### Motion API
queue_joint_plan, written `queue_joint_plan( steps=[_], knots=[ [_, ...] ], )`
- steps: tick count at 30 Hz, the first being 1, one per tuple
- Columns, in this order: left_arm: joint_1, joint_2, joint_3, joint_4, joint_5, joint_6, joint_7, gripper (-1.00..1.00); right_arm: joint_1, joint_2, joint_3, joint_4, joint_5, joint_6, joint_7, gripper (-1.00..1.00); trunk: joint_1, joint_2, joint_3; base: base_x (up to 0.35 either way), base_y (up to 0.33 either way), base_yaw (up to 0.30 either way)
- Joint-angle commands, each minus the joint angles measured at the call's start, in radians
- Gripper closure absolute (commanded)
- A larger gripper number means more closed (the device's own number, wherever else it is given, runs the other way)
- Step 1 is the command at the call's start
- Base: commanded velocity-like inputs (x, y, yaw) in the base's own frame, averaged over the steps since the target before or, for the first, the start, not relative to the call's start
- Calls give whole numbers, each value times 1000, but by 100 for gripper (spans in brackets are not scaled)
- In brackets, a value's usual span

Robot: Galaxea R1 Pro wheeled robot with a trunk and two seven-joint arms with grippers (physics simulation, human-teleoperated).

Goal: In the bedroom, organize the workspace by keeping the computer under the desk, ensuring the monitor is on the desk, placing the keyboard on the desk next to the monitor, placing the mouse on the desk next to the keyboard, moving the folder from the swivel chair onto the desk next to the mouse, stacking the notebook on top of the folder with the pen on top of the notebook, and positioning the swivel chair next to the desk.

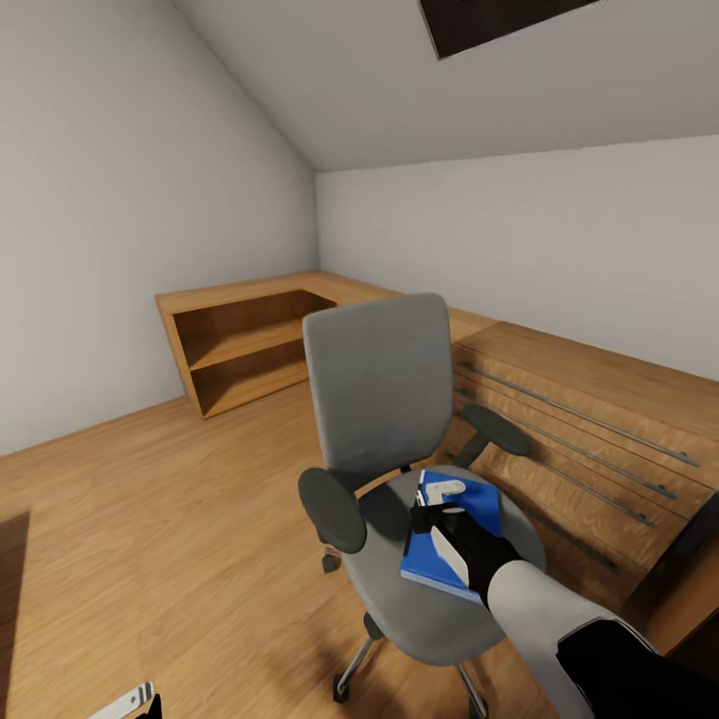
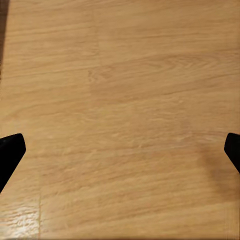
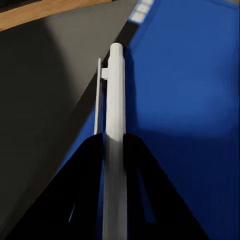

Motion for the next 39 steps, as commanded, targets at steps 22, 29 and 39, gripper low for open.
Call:
queue_joint_plan(
  steps=[22,29,39],
  knots=[
    [0,-1,-4,5,9,-2,7,-100,0,-12,2,-63,-21,0,-5,100,-85,154,68,-56,0,0],
    [0,-7,-62,71,7,3,7,-100,17,-41,2,-140,-82,7,-6,100,-111,203,90,-328,0,0],
    [0,-17,-103,100,5,4,7,-100,213,-178,-12,-591,-221,149,-7,100,-150,273,122,-320,0,0]
  ],
)
